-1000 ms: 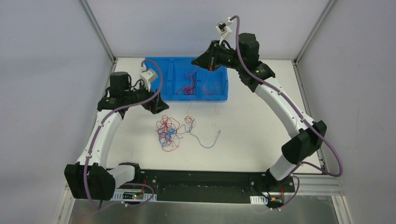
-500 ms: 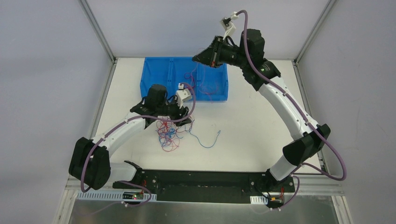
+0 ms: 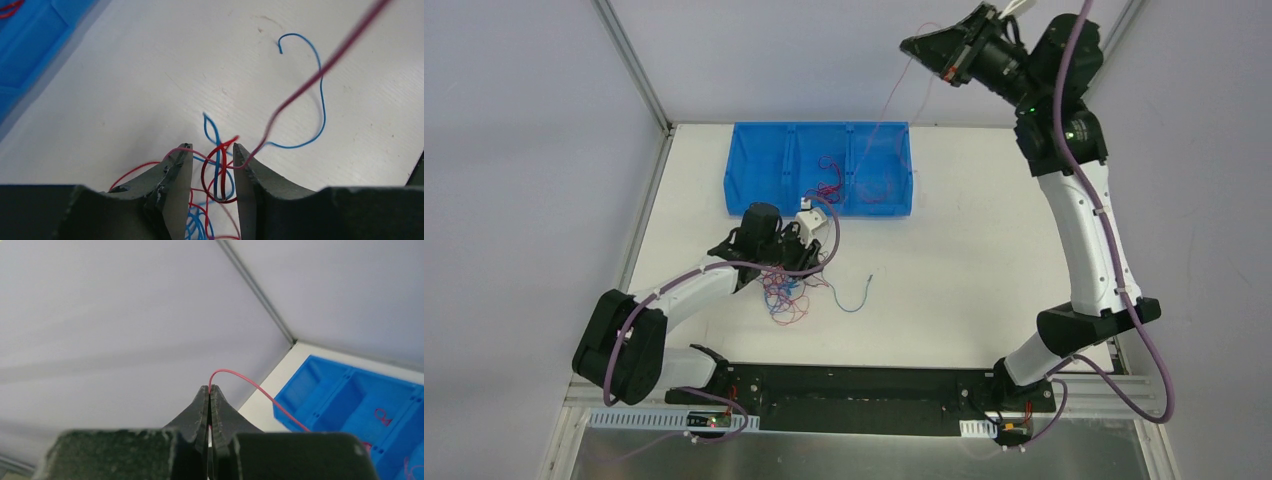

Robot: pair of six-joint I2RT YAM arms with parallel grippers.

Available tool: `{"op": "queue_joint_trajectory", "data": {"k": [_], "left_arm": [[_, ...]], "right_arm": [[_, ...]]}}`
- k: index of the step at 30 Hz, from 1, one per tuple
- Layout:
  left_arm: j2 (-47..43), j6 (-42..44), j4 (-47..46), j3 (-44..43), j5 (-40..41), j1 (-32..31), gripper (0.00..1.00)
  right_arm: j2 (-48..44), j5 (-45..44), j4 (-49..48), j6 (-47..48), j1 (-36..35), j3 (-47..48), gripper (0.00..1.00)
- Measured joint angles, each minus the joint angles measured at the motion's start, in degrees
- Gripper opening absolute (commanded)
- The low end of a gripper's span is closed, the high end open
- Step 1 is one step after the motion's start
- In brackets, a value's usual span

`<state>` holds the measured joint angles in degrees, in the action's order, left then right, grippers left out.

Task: Untangle the cables

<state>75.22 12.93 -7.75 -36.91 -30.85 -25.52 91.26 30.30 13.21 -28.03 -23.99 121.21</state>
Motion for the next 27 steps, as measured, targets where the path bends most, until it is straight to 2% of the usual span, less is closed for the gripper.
{"op": "queue_joint_trajectory", "data": {"k": [4,6,7,11,19,27], "left_arm": [[-2.8,1.7,3.5,0.4,0.0,0.0,0.32],[-3.6,3.2,5.3,0.4,0.0,0.0,0.25],[-3.9,4.3,6.6,0.4,0.2,0.0,0.18],[-4.5,8.8,12.0,0.4,1.9,0.3,0.05],[-9.7,15.3,20.3,1.4,3.2,5.3,0.05],[-11.1,16.0,22.3,1.7,3.4,5.4,0.06]], "right_arm": [[0.0,-1.2,0.4,-1.1,4.6,4.3,0.00],[0.3,-1.2,0.7,-1.9,5.8,6.4,0.00],[0.7,-1.3,0.7,-2.4,6.5,8.1,0.00],[1.9,-1.6,0.3,-3.4,8.4,12.7,0.00],[3.6,-2.6,-1.6,-3.5,12.2,15.5,0.00],[7.3,-2.4,-3.5,-2.3,12.5,13.2,0.00]]}}
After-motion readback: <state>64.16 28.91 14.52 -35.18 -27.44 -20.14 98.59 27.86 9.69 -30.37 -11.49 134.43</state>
